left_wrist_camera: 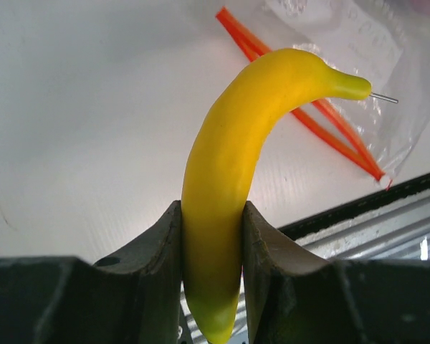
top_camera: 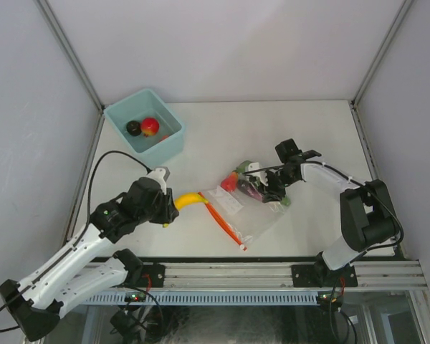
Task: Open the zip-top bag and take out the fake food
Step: Pick up the fake fruit from the zipper food storage bag, then place the fake fruit in the bin.
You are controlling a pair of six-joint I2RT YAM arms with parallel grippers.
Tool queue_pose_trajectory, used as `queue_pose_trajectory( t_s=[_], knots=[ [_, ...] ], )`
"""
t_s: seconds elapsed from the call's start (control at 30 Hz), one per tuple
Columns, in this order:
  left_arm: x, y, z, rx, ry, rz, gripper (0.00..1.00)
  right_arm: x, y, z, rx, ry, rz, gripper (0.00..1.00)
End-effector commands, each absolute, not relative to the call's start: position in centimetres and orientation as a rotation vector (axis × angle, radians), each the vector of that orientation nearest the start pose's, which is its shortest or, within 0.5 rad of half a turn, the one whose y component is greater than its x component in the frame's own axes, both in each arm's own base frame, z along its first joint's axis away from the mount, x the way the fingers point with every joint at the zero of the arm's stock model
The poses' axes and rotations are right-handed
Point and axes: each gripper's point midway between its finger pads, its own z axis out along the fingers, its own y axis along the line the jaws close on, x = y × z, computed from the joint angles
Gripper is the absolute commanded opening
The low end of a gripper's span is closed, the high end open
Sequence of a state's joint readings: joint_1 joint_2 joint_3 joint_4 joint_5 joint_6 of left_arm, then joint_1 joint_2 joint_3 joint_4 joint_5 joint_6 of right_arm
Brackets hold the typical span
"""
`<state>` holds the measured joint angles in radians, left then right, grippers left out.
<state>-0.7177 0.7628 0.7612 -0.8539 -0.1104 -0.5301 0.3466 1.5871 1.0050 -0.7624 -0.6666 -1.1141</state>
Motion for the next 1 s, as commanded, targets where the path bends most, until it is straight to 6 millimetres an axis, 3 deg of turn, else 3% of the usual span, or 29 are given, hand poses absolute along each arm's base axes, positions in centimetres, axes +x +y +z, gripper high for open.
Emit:
queue_pose_trajectory(
  t_s=[0.0,0.17,0.53,0.77,0.97],
  knots=[
    [19.8,-14.8,19.2,0.118,2.245,-0.500,0.00,26.1,18.4,8.6,-1.761,1.787,0.724,0.32],
    [23.2,-14.7,22.4,0.021,2.090,-0.597,0.00,26.2,18.3,9.0,-1.745,1.784,0.725,0.32],
    [29.8,-10.9,27.2,-0.238,1.851,-0.733,0.00,26.8,18.2,9.9,-1.699,1.812,0.701,0.32],
    [33.1,-8.6,28.0,-0.359,1.826,-0.681,0.00,26.9,18.2,9.9,-1.694,1.823,0.698,0.33],
    [34.8,-6.8,27.7,-0.444,1.822,-0.582,0.00,27.0,18.1,10.0,-1.687,1.823,0.693,0.33]
  ],
)
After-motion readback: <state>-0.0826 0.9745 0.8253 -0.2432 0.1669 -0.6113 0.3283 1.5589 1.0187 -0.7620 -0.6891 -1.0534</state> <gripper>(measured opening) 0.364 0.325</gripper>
